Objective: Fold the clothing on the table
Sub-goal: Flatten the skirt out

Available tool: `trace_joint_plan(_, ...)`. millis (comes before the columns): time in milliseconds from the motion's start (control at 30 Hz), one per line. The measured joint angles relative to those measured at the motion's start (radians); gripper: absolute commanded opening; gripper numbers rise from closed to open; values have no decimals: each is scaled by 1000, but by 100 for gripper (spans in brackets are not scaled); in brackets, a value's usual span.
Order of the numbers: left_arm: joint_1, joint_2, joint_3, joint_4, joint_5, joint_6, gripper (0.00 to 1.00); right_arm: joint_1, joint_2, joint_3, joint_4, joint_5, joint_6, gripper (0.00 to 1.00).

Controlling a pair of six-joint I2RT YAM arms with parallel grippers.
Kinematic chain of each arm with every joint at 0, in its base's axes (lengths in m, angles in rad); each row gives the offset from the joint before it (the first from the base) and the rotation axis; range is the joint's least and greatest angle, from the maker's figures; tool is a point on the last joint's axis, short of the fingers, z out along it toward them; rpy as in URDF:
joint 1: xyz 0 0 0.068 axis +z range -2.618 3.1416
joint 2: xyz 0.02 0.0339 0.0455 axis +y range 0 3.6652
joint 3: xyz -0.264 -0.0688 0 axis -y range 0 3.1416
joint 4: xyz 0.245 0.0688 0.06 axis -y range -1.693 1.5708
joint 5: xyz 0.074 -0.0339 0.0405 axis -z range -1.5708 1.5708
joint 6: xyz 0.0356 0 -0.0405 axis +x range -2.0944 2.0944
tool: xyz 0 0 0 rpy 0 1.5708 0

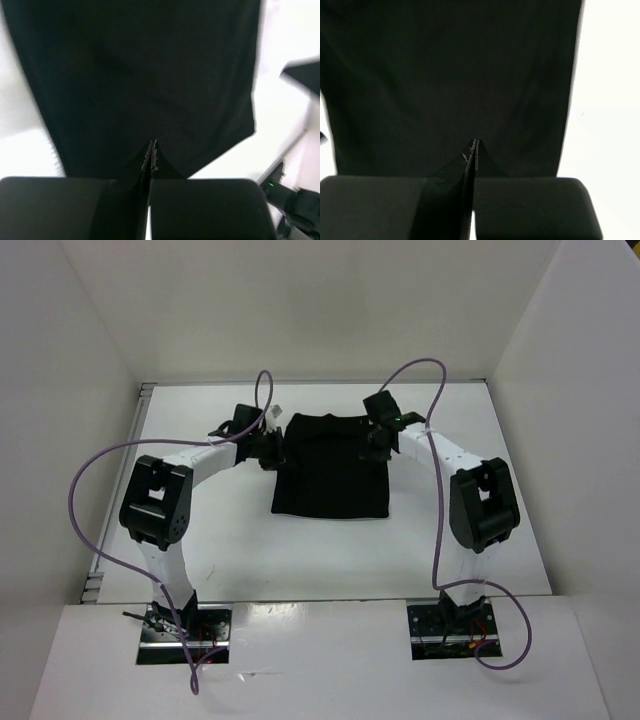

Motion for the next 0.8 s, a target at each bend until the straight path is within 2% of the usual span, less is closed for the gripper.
trace_joint_plan(367,-3,44,-88,-62,-192,-53,0,21,46,-193,-33,-89,102,0)
trace_joint_plan(667,-29,12,-146,-37,-224,-84,0,37,18,-307,0,-123,182,0)
trace_joint_plan(800,-59,-46,-214,-55,-228,-86,0,87,-27,-369,11,-143,222,0)
